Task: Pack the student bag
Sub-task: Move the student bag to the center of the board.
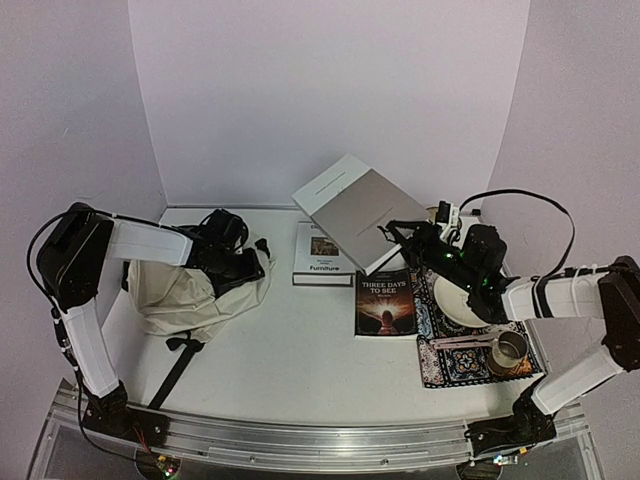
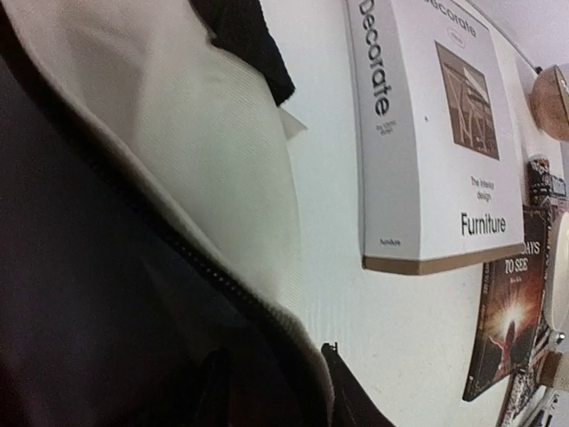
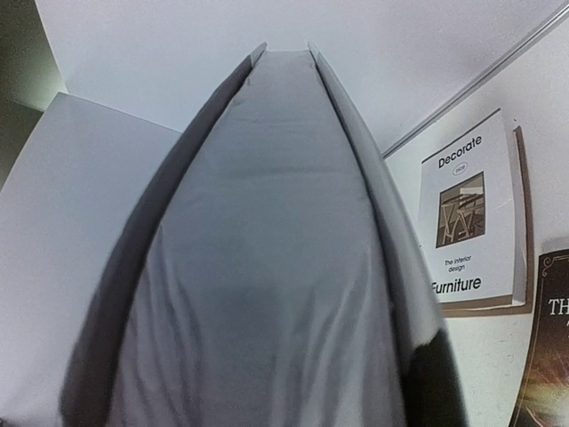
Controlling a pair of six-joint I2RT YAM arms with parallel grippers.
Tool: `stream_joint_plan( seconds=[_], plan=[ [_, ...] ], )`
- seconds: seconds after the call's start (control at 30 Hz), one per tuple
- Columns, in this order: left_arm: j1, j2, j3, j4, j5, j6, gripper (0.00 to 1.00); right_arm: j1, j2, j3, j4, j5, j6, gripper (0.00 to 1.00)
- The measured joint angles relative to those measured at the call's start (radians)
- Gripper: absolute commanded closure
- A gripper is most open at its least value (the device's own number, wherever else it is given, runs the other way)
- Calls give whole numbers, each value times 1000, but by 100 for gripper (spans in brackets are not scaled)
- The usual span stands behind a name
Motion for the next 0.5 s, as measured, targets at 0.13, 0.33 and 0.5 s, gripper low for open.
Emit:
stream_joint_plan(
  seconds=[0.13,0.33,0.5],
  plan=[
    [-49,-28,-41,-6,65,30,76,0,-11,-2,-28,-1,-13,69],
    [-232,-162,-141,-69,137,68,62,0,-27,2,-90,-24,-27,69],
    [-382,-306,-220,-142,186,59,42,0,-40,28,-192,-67,-43,69]
  ],
)
